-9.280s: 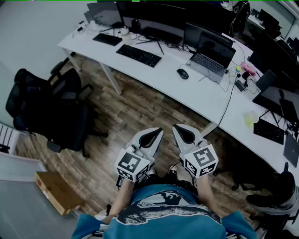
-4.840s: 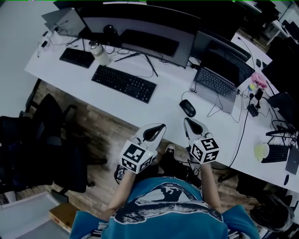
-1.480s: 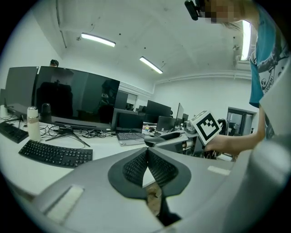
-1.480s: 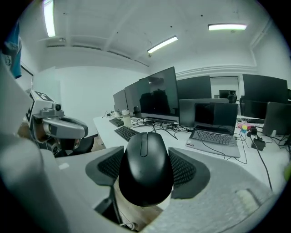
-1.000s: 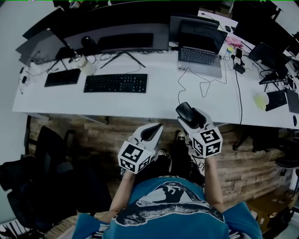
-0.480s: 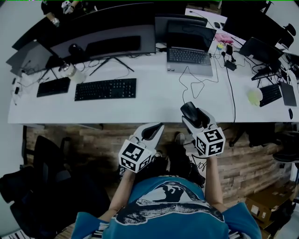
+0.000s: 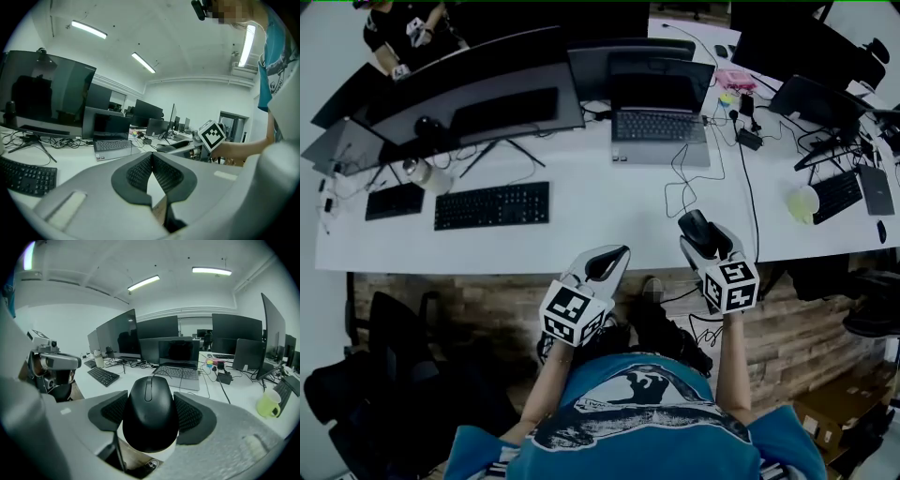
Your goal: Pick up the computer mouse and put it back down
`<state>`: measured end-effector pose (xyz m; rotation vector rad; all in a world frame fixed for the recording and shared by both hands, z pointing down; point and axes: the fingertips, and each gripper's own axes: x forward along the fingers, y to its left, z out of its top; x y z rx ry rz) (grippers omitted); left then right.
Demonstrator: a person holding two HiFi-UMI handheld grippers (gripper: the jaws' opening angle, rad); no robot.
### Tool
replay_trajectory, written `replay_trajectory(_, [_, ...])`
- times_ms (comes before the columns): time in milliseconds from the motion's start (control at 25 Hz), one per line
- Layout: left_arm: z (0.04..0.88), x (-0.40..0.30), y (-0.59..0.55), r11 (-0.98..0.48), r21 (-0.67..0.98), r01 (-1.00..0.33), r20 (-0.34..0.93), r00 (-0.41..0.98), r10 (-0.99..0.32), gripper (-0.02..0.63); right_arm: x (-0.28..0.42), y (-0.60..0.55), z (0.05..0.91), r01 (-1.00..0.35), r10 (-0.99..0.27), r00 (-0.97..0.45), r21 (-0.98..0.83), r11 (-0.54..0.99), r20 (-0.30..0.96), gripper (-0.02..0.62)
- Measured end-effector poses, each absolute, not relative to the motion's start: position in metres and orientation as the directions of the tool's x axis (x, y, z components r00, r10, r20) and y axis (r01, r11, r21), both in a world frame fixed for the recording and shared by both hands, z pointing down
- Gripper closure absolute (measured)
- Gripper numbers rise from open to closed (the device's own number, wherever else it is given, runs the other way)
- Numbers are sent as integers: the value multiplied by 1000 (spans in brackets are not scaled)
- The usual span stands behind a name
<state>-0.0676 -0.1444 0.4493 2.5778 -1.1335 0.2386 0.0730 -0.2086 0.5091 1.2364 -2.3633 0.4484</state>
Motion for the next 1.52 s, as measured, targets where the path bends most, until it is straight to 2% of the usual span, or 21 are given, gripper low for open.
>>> replay_trajectory(360, [447,-17,-200,-651,209,-730,288,682,-672,588,157,-254,540,-872,-690,-425,-62,485,586,292])
replay_trajectory(680, [445,20,-236,-662,195,-724,300,686,-662,588,213,-277,597,-895,-638,-370,-75,439,675,292])
replay_trajectory(1040, [447,34,-258,-650,183,-737,325,670,-668,588,241,-295,655,-914,-591,-326,-88,395,738,291])
replay_trajectory(1520, [451,32,-264,-641,172,-748,356,654,-667,588,245,-301,683,-917,-584,-278,-30,397,762,290])
